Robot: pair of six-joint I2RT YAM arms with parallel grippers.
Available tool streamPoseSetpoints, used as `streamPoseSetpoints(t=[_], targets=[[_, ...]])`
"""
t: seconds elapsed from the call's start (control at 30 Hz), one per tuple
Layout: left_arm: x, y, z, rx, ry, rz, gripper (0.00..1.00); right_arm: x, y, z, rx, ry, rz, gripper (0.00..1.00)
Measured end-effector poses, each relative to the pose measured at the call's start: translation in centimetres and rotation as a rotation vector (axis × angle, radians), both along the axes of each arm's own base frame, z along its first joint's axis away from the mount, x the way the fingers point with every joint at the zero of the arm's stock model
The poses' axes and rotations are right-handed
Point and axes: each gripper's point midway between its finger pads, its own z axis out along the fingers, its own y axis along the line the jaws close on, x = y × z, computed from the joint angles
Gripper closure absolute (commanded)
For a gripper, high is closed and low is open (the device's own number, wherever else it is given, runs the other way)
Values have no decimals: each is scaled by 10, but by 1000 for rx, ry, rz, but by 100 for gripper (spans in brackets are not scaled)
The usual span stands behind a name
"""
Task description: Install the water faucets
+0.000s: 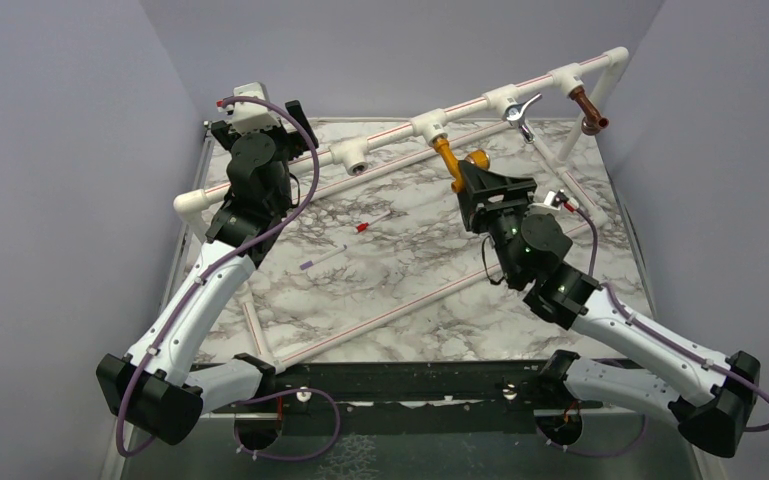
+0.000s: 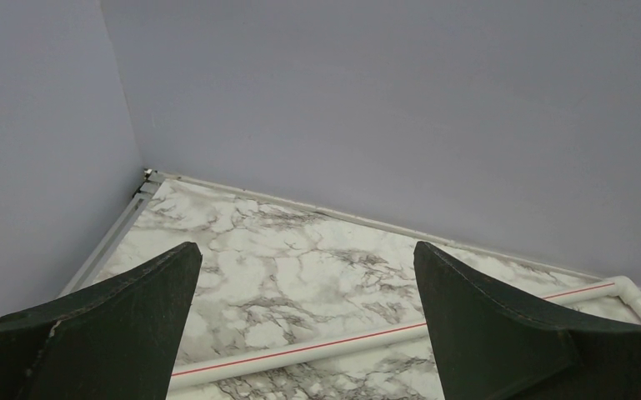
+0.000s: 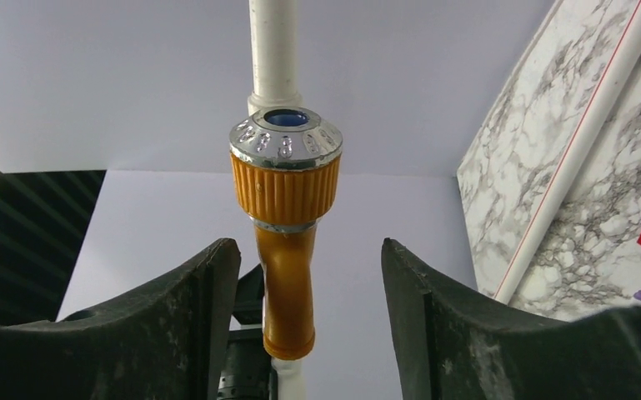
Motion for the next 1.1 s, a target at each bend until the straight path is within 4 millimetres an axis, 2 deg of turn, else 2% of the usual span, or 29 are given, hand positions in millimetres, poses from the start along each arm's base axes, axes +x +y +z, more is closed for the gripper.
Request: streamPoseSetpoints(t=[0.17, 0.37, 0.57, 0.77, 0.9, 1.1], targets=[[0, 0, 0, 0, 0, 0, 1, -6, -6, -3, -37, -18, 3, 24], [0, 0, 0, 0, 0, 0, 1, -14, -12, 7, -71, -64, 11, 23], [0, 0, 0, 1, 0, 0, 1, -23, -18, 10, -191, -109, 21, 22], [0, 0, 0, 1, 0, 0, 1, -32, -24, 15, -425, -210, 27, 22], [0, 0, 0, 1, 0, 1, 1, -43, -30, 28, -630, -346, 25, 21], [0, 0, 0, 1, 0, 1, 1, -50, -39, 34, -969, -491, -5, 17]])
